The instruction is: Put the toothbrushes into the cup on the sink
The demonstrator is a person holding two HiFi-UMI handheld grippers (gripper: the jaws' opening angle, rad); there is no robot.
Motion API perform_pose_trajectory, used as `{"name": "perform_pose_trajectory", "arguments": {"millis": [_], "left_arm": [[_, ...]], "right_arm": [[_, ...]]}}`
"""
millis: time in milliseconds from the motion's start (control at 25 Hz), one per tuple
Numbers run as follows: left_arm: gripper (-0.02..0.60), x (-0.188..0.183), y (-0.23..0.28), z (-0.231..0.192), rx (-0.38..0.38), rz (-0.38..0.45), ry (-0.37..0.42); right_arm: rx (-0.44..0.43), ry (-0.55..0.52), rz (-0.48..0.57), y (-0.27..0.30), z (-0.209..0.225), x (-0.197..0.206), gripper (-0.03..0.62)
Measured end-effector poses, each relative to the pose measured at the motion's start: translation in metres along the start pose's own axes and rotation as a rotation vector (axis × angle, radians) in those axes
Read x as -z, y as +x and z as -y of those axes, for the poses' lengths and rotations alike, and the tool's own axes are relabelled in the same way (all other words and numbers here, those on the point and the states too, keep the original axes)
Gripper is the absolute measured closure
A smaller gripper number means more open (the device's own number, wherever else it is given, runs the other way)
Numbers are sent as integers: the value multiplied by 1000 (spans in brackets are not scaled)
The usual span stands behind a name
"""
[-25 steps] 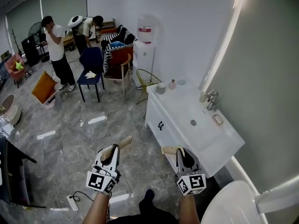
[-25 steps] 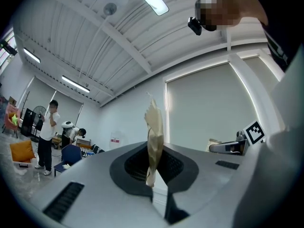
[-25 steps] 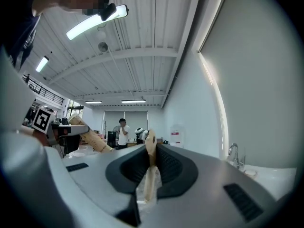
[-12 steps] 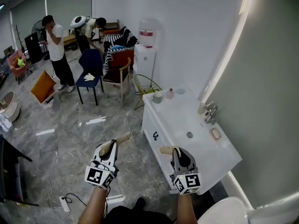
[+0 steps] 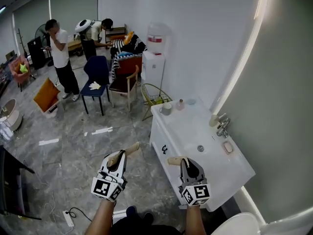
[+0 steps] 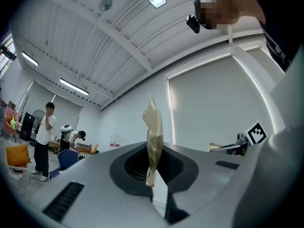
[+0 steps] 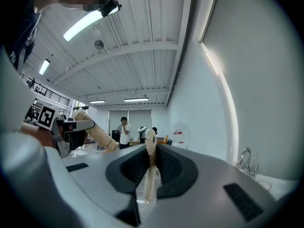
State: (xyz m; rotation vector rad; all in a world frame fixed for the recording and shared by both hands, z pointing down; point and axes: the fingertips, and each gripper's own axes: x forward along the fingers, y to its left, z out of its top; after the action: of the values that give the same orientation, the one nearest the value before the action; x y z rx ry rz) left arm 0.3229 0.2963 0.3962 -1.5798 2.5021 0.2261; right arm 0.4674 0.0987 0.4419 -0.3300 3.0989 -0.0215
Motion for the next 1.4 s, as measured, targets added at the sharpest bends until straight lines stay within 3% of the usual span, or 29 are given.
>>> {"name": "perform_pose_trajectory", "arguments": {"millis": [480,640,1400], "left_arm": [[552,3,22,-43,15,2,-4],[552,6,23,-54,12,-6,-2],[552,15,26,-103,13,-29,0]], "right_arm": [[30,-22,-10,34,-11,0,540],[26,16,-20,39,-10,6,540],[61,-42,-45,74,-23,7,540]]}}
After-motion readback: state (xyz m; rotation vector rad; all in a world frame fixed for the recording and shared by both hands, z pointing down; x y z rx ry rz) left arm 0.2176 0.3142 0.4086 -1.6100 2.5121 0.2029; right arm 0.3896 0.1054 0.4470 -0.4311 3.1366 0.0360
